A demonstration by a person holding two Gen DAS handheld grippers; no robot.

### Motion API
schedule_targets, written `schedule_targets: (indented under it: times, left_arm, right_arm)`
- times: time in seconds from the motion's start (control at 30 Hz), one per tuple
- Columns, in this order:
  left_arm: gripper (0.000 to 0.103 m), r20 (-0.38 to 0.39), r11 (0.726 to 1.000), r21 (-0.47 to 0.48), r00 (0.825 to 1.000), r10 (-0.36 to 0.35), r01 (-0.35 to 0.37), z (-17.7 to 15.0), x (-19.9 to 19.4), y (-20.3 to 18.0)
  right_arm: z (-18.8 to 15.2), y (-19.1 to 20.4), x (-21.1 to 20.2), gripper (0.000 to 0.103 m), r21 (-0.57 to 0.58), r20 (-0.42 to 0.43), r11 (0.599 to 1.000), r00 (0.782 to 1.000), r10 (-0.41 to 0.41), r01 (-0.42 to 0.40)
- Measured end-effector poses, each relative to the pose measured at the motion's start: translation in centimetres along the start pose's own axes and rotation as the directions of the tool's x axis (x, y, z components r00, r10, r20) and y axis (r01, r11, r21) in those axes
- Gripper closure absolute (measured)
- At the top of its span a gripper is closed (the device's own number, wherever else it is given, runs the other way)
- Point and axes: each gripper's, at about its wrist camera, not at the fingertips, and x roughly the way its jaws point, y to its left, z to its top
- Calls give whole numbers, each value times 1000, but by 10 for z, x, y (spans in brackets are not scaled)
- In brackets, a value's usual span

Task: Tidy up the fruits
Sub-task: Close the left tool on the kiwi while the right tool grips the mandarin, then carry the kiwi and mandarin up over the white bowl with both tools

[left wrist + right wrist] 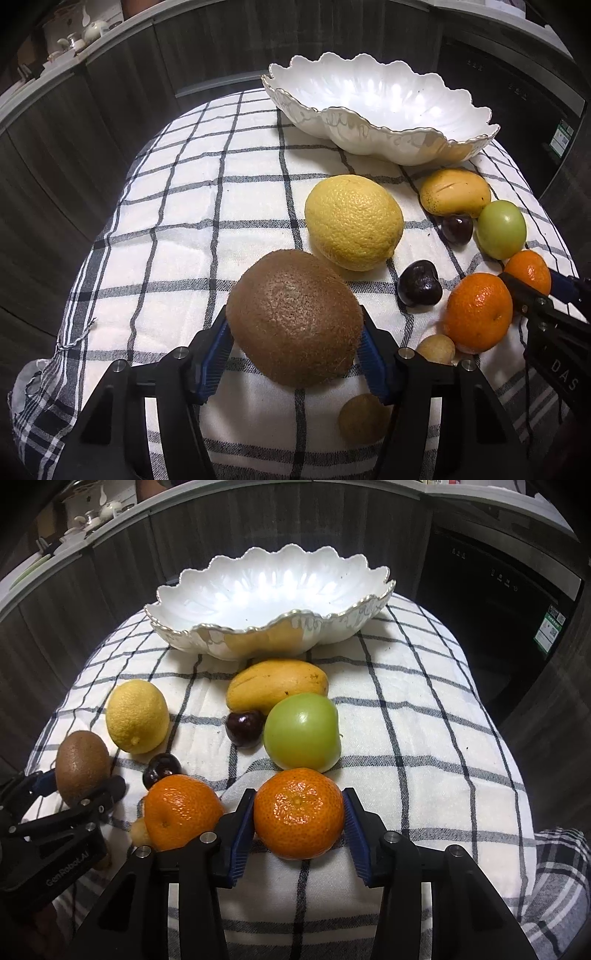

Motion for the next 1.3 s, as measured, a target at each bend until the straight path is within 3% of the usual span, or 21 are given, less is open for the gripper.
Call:
schedule_targets:
  times: [0.8, 1.3]
  left_arm:
    - [42, 170, 1000, 1, 985, 12, -13, 28, -65, -3]
    - [42, 222, 999, 34, 974, -48, 42, 79, -73, -10]
  right_arm:
    - [21, -10, -57, 57, 1, 149, 1000, 989, -12, 12]
    - [74, -17, -63, 57, -38, 234, 999, 972, 4, 5]
